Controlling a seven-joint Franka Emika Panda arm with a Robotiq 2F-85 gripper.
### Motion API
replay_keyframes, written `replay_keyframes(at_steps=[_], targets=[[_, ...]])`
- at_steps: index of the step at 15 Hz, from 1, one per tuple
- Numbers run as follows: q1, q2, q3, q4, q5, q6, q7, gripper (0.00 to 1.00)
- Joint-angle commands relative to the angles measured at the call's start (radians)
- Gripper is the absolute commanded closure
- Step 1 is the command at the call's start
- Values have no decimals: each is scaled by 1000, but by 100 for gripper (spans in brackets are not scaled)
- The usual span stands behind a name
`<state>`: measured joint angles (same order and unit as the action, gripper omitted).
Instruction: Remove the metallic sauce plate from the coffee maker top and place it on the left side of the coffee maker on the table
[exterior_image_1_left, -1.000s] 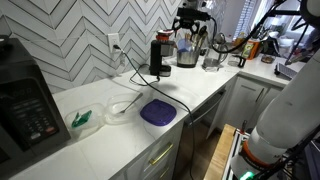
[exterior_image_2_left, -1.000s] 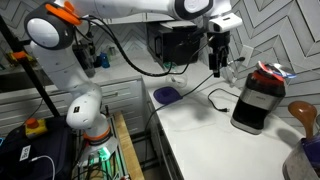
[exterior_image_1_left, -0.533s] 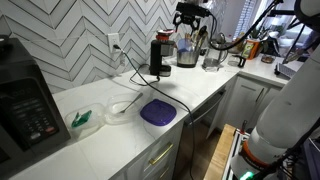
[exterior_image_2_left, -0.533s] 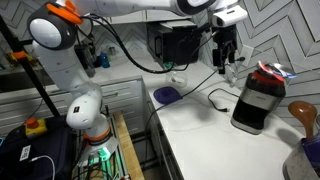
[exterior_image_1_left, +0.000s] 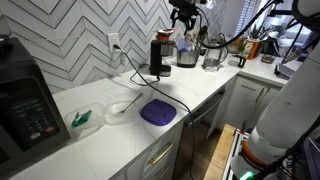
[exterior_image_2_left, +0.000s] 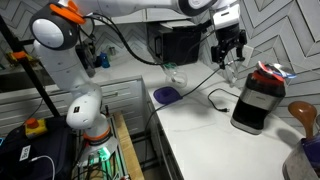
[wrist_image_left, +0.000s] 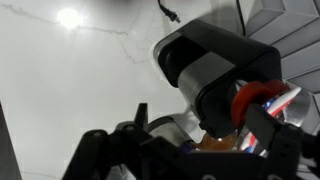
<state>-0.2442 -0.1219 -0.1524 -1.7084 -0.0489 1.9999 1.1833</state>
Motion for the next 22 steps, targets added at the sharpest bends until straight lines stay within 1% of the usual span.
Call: replay_keyframes(at_steps=[1,2,3,4,5,7,9,11,13,15,16,18,19,22], targets=[[-7,7,-10,-19,-26,129,166,0],[-11,31,-11,-17,-45,173,221,0],[-10,37,-11,-16,-45,194,277,0],[4,38,-21,-10,53,183,256,0],[3,33,-19,1,-6,156,215,0],[6,46,-20,1,29,167,232,0],[7,47,-21,3,35,168,239,0],[-4,51,-6,-22,-114,255,402,0],[-8,59,-9,-30,-199,316,527,0],[-6,70,-14,-34,-274,351,633,0],[-1,75,-15,-37,-289,355,650,0],[10,83,-15,-50,-264,363,647,0],[14,86,-16,-57,-238,368,626,1],[26,92,-14,-68,-228,393,620,18]])
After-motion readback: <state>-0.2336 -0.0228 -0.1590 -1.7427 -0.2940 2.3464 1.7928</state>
